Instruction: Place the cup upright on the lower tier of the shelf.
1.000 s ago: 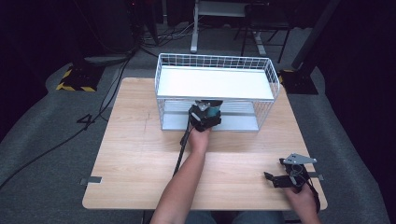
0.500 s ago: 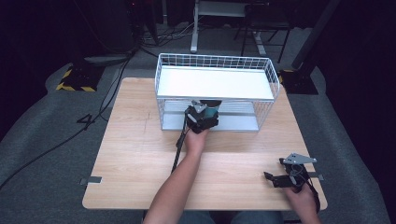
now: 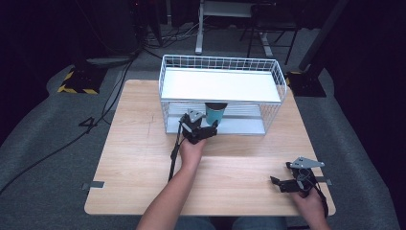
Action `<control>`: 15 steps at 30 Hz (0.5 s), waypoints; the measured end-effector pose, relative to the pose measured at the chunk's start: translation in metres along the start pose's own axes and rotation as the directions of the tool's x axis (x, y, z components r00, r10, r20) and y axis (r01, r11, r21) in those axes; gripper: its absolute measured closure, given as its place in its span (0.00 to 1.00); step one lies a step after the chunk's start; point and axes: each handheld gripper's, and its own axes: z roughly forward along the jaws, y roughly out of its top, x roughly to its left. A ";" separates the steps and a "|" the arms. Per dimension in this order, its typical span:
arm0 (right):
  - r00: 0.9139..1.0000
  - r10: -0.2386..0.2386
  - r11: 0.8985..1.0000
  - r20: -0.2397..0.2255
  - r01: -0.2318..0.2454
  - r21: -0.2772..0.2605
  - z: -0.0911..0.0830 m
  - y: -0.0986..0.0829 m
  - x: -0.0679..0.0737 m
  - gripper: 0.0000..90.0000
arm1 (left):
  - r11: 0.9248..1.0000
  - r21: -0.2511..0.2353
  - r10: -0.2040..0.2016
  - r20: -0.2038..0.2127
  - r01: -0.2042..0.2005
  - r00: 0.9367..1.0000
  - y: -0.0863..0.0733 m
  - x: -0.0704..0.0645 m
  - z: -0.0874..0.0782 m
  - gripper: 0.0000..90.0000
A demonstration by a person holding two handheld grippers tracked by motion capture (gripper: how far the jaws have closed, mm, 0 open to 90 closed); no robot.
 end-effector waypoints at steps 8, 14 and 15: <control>1.000 -0.016 1.000 -0.020 0.016 -0.001 0.003 0.003 -0.003 0.09 | 0.999 0.022 0.027 0.020 -0.028 0.999 0.000 0.001 -0.041 0.13; 0.999 -0.020 1.000 -0.025 0.020 -0.002 0.004 0.003 -0.004 0.09 | 0.998 0.032 0.047 0.036 -0.048 0.998 -0.005 0.003 -0.069 0.13; 0.999 -0.022 1.000 -0.028 0.022 -0.002 0.004 0.004 -0.004 0.09 | 0.998 0.032 0.051 0.039 -0.052 0.998 -0.006 0.004 -0.073 0.13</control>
